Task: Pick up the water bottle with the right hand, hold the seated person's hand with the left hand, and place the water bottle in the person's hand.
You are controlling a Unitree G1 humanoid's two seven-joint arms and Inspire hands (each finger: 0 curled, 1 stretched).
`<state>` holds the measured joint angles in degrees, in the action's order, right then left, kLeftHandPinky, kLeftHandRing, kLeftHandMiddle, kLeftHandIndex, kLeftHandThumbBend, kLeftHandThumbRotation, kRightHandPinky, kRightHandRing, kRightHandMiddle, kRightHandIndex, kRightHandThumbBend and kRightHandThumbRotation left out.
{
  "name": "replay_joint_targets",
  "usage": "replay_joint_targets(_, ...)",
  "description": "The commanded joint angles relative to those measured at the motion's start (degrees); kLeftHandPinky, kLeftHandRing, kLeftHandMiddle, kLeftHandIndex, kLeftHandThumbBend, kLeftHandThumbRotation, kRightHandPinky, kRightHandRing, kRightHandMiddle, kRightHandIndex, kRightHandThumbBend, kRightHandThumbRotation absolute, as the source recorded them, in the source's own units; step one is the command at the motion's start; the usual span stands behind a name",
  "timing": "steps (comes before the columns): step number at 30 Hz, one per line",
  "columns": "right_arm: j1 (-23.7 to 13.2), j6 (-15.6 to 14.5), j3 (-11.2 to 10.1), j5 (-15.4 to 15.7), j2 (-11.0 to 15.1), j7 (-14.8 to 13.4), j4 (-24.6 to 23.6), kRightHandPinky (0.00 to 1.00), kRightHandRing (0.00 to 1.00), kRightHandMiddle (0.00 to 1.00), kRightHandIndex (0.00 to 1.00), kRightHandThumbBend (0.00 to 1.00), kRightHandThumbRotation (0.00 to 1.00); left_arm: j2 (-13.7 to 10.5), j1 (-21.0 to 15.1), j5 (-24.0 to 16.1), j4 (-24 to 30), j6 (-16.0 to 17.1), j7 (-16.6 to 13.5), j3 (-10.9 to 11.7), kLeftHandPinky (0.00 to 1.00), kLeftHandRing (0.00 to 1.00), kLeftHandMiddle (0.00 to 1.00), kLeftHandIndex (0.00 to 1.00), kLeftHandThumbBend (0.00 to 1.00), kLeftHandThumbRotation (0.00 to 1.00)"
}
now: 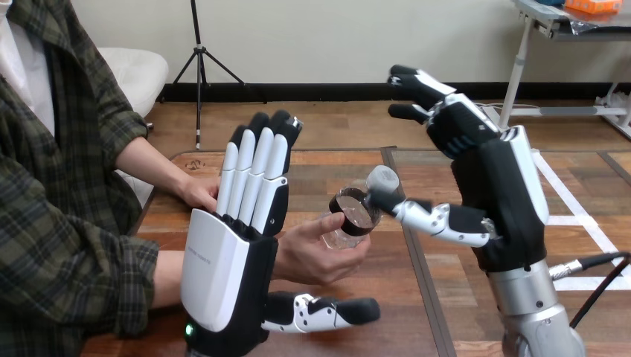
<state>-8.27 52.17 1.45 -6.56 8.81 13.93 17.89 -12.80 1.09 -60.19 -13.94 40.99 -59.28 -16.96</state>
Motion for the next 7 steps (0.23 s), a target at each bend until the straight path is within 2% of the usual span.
replay_joint_targets(1, -1.23, 1.78, -1.56, -1.03, -1.59, -1.20, -0.35, 0.73, 0.83, 0.86, 0.75, 0.56, 0.20, 0.36, -3.98, 0.05, 2.22, 1.37, -2.49, -1.64, 1.00, 1.00, 1.00, 1.00, 1.00, 1.00)
replay_joint_targets(4, -0.90, 2.47, -1.74, -1.51, -2.25, -1.48, 0.13, 0.71, 0.82, 0.85, 0.74, 0.55, 0.21, 0.83, -3.81, 0.29, 2.68, 1.37, -2.65, -2.24, 1.00, 1.00, 1.00, 1.00, 1.00, 1.00)
replay_joint_targets(7, -0.77, 3.63, -2.05, -1.68, -2.99, -1.81, 0.91, 0.70, 0.80, 0.84, 0.73, 0.54, 0.21, 1.46, -3.99, 2.08, 2.46, 2.97, -2.08, -2.83, 1.00, 1.00, 1.00, 1.00, 1.00, 1.00)
